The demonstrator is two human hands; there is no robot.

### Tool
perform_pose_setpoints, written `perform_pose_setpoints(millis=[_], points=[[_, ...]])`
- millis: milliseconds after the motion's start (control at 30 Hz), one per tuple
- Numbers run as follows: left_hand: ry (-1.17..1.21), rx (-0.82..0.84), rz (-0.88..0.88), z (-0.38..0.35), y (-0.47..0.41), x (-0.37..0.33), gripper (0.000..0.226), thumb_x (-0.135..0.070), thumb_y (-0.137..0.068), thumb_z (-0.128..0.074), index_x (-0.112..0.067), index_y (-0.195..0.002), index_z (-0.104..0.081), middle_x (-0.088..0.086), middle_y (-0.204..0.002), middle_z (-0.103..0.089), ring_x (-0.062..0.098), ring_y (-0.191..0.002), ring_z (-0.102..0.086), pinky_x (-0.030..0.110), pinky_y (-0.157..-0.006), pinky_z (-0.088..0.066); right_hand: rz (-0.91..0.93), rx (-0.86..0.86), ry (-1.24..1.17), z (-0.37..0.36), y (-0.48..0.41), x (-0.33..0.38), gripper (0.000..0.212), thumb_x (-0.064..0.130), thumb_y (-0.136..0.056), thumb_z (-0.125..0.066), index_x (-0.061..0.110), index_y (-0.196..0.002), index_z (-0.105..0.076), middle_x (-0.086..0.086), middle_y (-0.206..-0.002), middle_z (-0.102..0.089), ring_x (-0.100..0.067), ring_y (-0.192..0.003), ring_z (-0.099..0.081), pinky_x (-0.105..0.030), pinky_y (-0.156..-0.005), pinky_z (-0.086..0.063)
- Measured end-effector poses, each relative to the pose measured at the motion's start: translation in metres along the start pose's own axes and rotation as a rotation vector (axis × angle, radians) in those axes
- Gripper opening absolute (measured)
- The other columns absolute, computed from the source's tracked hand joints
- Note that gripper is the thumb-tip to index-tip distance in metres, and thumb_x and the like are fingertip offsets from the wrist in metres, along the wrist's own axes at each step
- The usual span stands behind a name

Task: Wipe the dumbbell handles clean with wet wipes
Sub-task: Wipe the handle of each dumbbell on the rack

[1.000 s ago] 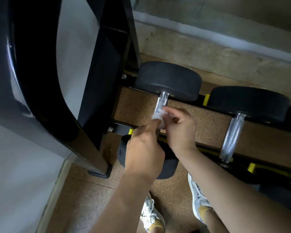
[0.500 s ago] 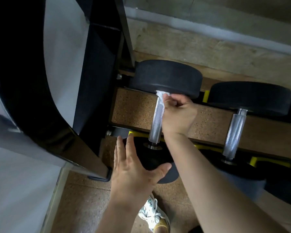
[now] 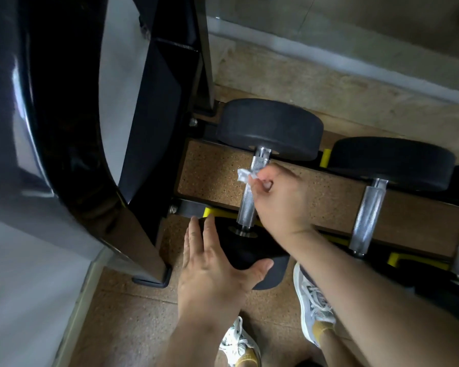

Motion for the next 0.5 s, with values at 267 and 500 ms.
perform_pose_setpoints(millis=[267,500], points=[[0.038,-0.031,0.007,-0.001,0.002,-0.001,0.120,-0.075,-0.061,-0.067,-0.031,-0.152,-0.002,-0.008,-0.161,0.006,0.013,-0.149,-0.001,0.027,-0.116,-0.017,0.590,0.162,0.472,0.002,-0.017,0.000,0.016,0.003,-0.068,-0.076,0.009,-0.076,-0.064,-0.007,-0.065,-0.063,-0.027,-0.047,-0.060,-0.027,-0.039,-0.042],[0.052,-0.024,0.018,0.000,0.001,-0.001,0.118,-0.070,-0.065,-0.069,-0.030,-0.153,0.000,-0.008,-0.161,0.011,0.011,-0.148,0.005,0.027,-0.118,-0.008,0.678,0.521,0.449,-0.006,0.005,0.016,0.023,-0.002,-0.053,-0.077,0.008,-0.070,-0.066,-0.007,-0.058,-0.059,-0.025,-0.045,-0.058,-0.026,-0.041,-0.042]])
Point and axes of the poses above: each hand's wrist, its own y-axis away from the middle knuckle, its own z-axis out of the back of the hand, x = y × z, the point moved 3 cm from there along -y, towards the middle knuckle
